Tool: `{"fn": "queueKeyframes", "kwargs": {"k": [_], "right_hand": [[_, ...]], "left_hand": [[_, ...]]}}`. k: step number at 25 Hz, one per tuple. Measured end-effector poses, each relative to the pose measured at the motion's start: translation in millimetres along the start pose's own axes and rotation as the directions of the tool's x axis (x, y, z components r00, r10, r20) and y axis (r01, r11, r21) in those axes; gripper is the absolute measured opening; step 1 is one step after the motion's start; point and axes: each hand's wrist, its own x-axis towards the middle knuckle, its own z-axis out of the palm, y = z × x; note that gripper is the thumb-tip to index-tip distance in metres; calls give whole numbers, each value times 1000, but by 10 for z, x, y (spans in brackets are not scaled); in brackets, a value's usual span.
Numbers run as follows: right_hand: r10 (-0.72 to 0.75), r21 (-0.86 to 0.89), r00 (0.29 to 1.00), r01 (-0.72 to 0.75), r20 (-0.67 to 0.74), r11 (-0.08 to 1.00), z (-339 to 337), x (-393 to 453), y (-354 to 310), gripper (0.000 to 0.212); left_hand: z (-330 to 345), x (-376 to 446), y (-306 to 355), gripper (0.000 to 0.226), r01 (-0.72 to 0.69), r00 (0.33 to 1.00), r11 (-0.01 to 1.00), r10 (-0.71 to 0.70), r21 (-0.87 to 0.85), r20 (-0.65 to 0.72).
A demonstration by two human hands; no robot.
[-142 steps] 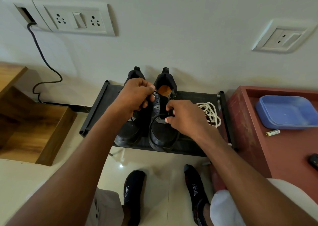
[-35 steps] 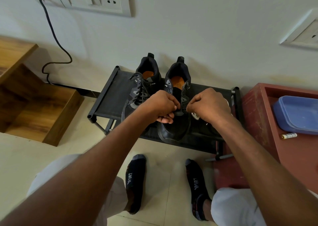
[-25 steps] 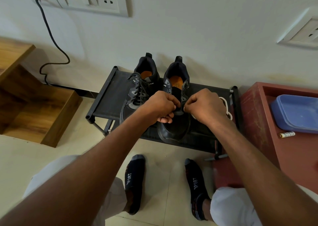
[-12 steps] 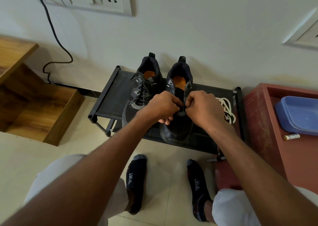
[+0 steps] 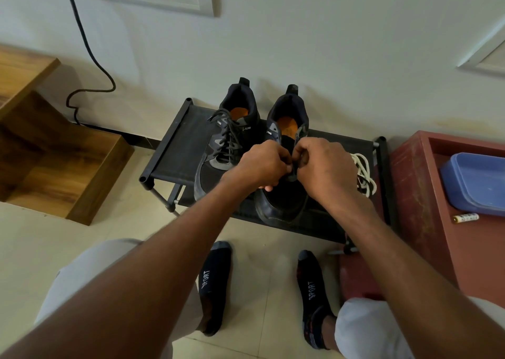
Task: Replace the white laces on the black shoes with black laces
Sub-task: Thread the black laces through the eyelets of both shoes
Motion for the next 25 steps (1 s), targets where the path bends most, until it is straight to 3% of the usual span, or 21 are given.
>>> {"fn": "queueKeyframes", "kwargs": {"k": [7,11,15,19,25], "right_hand": [[-31,-27,999,31,-9,999,12,-36,-20,16],[-87,26,993,85,79,996,-50,23,43,31],[-51,-2,996,52,67,999,-63,43,67,34],[-85,26,988,83,129,996,-64,36,73,52],[-72,14,986,71,149,997,-81,51,96,47]], "left_hand": [[0,2,-4,19,12,1000,1000,-12,-7,-16],[-34,3,27,10,-10,1000,999,11,44,-3],[-50,-17,24,9,-38,999,999,38,21,4],[-48,-35,23,10,-56,998,998,56,7,-5],[2,-49,24,7,-80,996,996,81,36,-34]]}}
